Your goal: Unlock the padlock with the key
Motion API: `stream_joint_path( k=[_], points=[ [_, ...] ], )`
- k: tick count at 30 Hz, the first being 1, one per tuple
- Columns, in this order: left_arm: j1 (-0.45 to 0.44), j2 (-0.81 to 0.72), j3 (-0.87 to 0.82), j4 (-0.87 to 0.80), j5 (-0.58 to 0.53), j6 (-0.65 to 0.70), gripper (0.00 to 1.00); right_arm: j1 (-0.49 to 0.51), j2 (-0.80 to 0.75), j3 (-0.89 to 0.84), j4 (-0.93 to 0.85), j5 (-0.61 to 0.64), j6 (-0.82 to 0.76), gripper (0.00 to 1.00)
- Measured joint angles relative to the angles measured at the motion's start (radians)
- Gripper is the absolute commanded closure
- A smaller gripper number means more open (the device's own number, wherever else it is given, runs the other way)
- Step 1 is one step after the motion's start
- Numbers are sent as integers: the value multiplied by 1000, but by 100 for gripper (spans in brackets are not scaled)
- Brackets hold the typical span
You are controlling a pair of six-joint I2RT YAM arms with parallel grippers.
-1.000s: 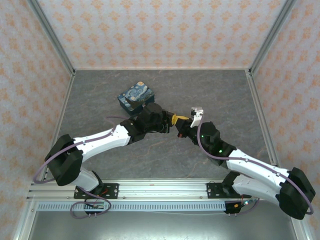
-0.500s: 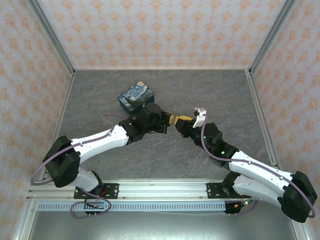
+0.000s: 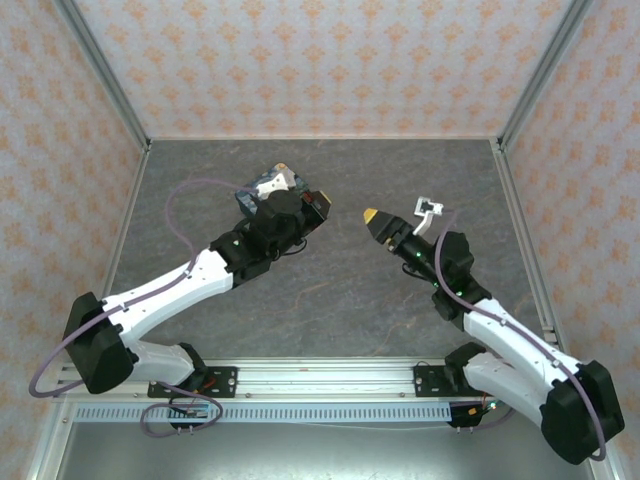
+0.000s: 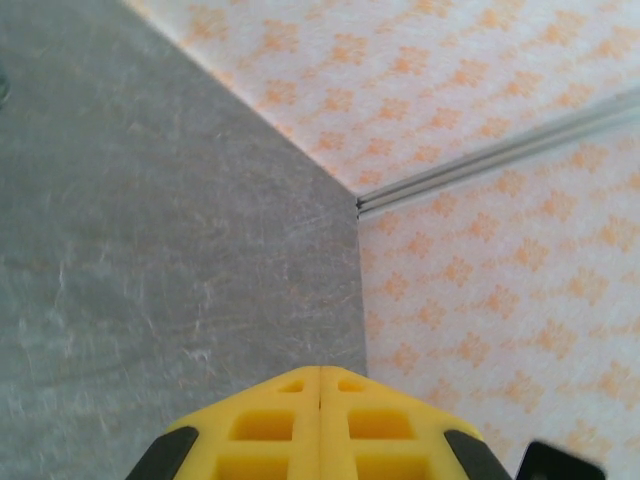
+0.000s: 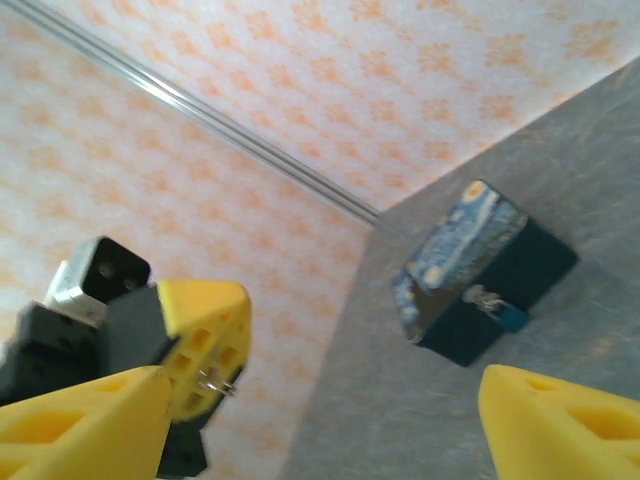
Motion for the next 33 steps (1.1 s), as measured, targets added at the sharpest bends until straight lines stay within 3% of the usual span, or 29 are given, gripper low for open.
stream_joint_path(
  k=[5, 11, 20, 26, 33],
  points=[
    [0, 39, 81, 79, 64, 248, 100, -51, 63, 3, 174, -113, 116, 12],
    [0, 45, 109, 231, 125, 382, 100, -51, 133, 24, 373, -194, 212, 12],
    [0, 2, -52, 539, 217, 374, 100, -19, 172, 26, 615, -215, 303, 17],
    [0, 2, -82, 657, 259, 356, 100, 67, 170, 56, 609, -219, 255, 20],
    [0, -5, -107, 727, 272, 353, 100, 83, 169, 65, 602, -215, 208, 26]
  ],
)
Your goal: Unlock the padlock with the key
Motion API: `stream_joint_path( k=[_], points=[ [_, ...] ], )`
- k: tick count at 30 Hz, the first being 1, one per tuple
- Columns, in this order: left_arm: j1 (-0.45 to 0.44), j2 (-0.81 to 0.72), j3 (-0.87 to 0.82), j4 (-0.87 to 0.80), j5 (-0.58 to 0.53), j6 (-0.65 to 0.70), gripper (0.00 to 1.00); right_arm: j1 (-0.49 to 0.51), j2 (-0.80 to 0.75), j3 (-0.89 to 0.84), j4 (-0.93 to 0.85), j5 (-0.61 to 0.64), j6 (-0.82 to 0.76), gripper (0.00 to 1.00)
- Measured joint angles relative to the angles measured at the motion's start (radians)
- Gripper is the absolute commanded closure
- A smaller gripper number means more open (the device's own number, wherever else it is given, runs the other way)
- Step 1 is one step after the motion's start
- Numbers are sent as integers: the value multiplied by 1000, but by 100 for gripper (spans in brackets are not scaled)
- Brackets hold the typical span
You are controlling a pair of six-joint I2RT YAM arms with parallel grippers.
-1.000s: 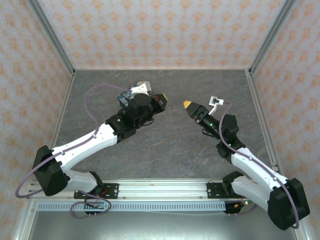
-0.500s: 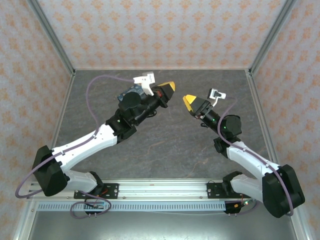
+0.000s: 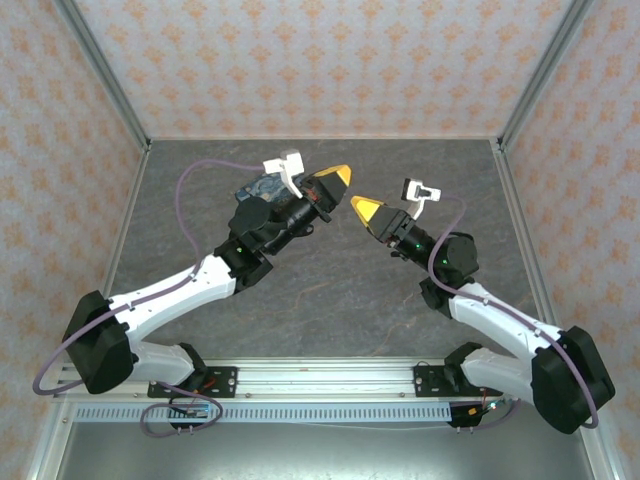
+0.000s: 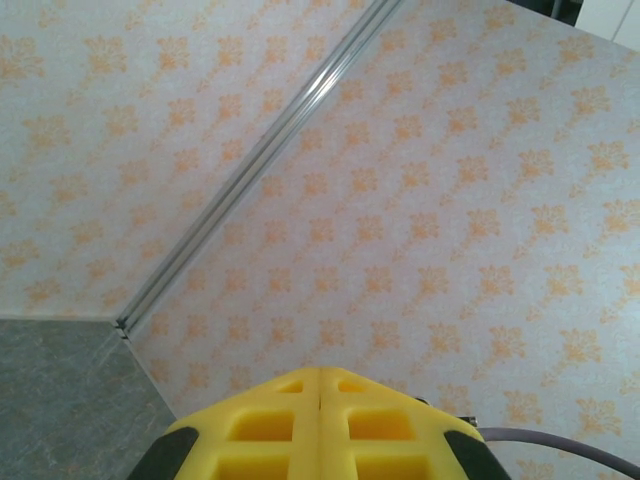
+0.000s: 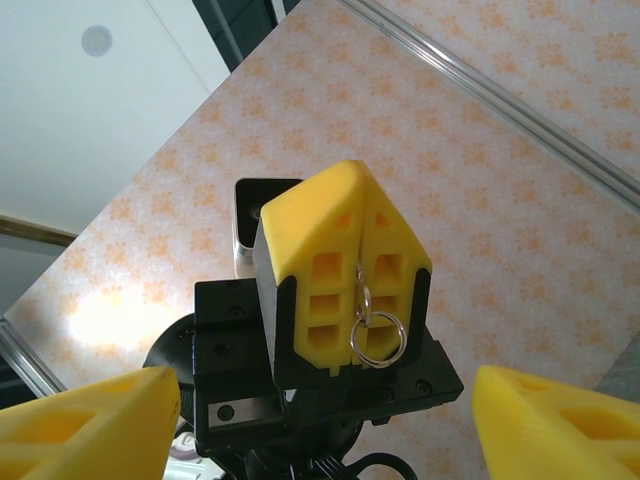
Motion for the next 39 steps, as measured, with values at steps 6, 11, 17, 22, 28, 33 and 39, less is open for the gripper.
stream_joint_path(
  k=[6, 11, 17, 22, 28, 33, 39],
  points=[
    [0, 0, -3, 43, 22, -24, 100, 0, 32, 39, 2, 0, -4, 34],
    [0, 4, -3, 72, 29, -43, 100, 5, 55, 51, 7, 0, -3, 40],
    [0, 23, -3, 83, 34, -63, 100, 8, 79, 68, 9, 0, 0, 46],
    [0, 29, -3, 87, 43, -68, 100, 16, 90, 86, 14, 0, 1, 50],
    [0, 29, -3, 93, 43, -68, 100, 18, 94, 94, 20, 0, 4, 58],
    [0, 29, -3, 93, 43, -68, 100, 18, 94, 94, 19, 0, 8, 66],
    [0, 29, -3, 93, 43, -68, 100, 18, 95, 94, 19, 4, 11, 73]
  ],
)
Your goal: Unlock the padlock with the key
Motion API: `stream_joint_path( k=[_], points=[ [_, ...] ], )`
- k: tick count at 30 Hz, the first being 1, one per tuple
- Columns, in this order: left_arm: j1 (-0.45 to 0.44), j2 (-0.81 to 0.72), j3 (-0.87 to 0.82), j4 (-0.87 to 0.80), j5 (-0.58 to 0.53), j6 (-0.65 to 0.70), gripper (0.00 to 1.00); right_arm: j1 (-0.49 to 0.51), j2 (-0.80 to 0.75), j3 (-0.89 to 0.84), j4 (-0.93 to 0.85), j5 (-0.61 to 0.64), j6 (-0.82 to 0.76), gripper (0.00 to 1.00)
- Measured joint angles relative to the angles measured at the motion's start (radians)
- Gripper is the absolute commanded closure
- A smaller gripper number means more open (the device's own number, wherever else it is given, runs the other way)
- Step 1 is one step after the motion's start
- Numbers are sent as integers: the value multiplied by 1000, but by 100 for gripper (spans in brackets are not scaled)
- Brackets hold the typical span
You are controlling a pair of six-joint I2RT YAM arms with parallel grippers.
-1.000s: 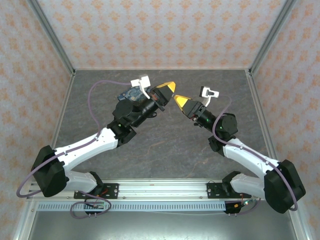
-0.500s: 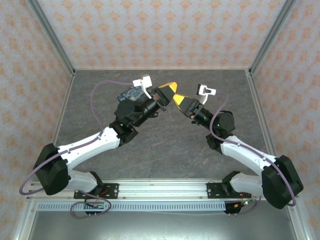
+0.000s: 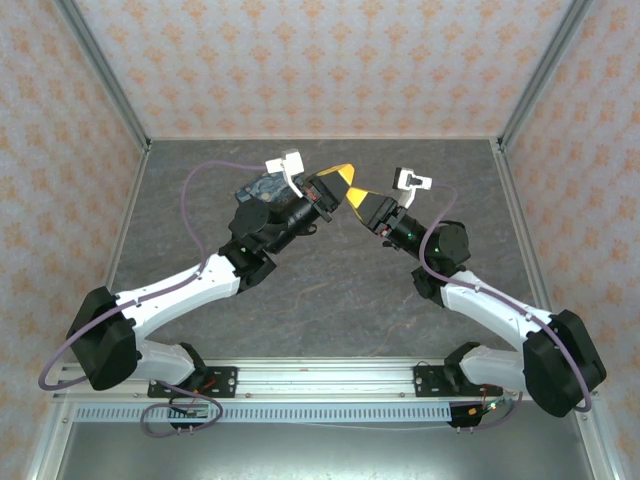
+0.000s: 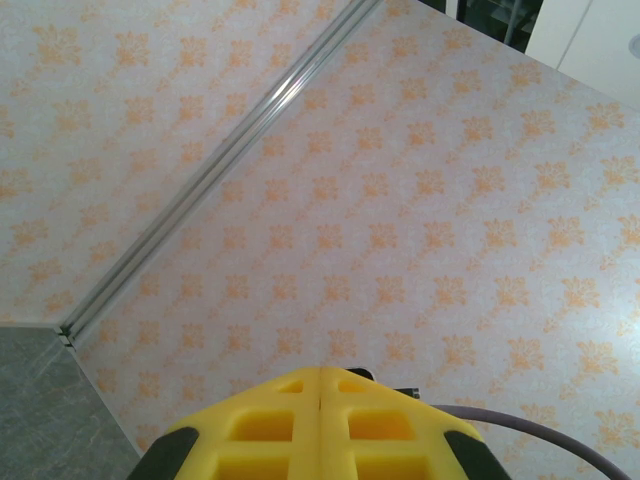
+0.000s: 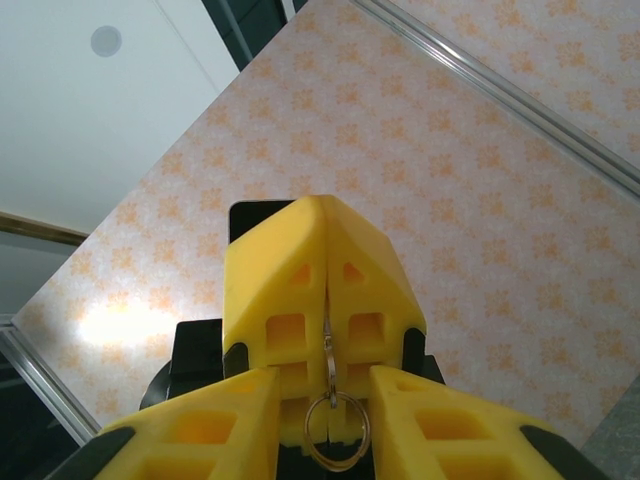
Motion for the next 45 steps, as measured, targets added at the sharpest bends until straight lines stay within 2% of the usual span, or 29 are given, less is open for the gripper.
stream_joint_path(
  k=[14, 22, 24, 29, 32, 35, 37, 41, 45],
  points=[
    [5, 0, 0, -8, 0, 0, 100, 4, 31, 0, 8, 11, 1, 84],
    [7, 6, 1, -8, -1, 0, 100, 4, 27, 0, 14, 27, 0, 97],
    [7, 6, 2, -10, -2, 1, 94, 4, 27, 0, 7, 31, -8, 99],
    [6, 4, 2, -31, -2, 2, 68, 5, -14, -13, -67, 49, -54, 100],
    [8, -10, 2, -71, -9, 11, 59, 5, -58, -32, -143, 58, -105, 100],
    [19, -39, 2, -125, -30, 22, 46, 5, -117, -55, -253, 68, -175, 100],
    [35, -69, 3, -186, -54, 27, 39, 5, -165, -61, -358, 76, -237, 100],
    [99, -106, 56, -423, -137, 32, 28, 5, -280, -60, -620, 104, -395, 100],
    [193, -93, 123, -657, -208, 37, 25, 5, -362, -49, -891, 164, -550, 100]
  ],
)
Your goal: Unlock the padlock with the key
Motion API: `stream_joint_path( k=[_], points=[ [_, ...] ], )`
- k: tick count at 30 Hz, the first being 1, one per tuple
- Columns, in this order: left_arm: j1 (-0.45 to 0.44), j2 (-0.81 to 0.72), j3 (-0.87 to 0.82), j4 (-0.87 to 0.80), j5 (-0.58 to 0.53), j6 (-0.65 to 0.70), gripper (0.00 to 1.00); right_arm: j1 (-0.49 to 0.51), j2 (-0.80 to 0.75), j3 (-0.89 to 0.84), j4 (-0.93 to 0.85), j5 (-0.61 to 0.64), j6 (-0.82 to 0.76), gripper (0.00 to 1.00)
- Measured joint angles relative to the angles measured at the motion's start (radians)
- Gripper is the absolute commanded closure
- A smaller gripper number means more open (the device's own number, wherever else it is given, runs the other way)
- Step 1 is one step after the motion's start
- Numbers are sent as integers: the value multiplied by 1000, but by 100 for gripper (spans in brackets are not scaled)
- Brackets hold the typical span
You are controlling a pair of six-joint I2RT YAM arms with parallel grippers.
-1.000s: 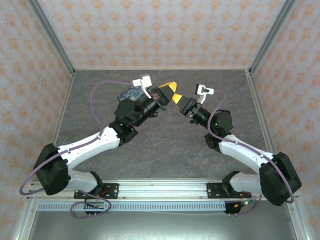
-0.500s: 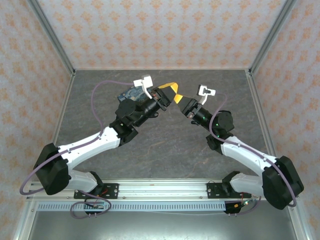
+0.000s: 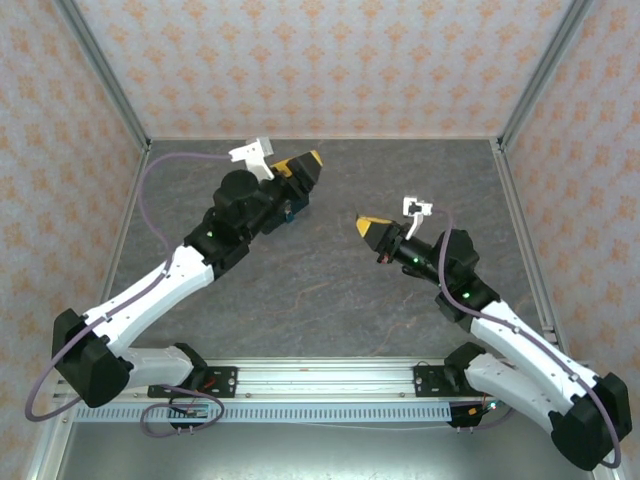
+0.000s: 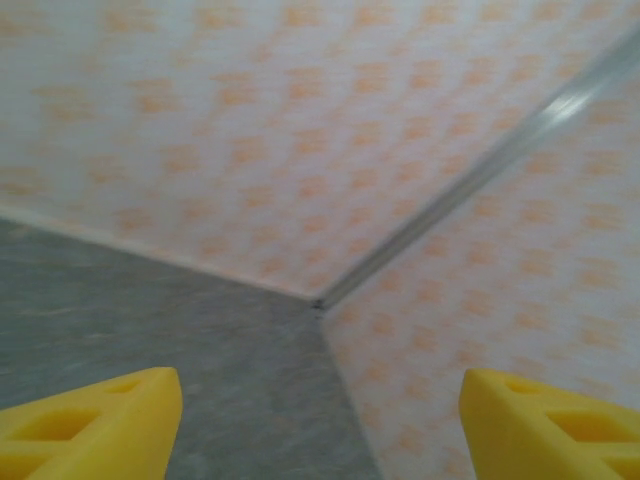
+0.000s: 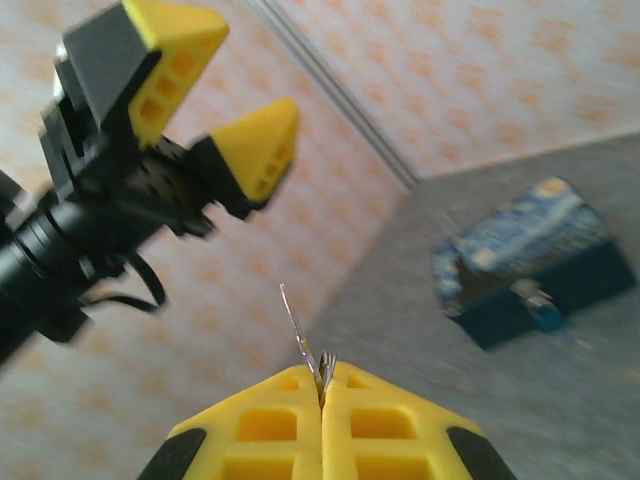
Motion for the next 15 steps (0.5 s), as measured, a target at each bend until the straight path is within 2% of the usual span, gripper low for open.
stream_joint_path(
  k=[6, 15],
  points=[
    [86, 154, 126, -281, -129, 30, 19, 0, -11, 12, -267, 71, -120, 100],
    [168, 539, 459, -537, -147, 80, 18, 0, -11, 12, -373, 96, -147, 100]
  ],
)
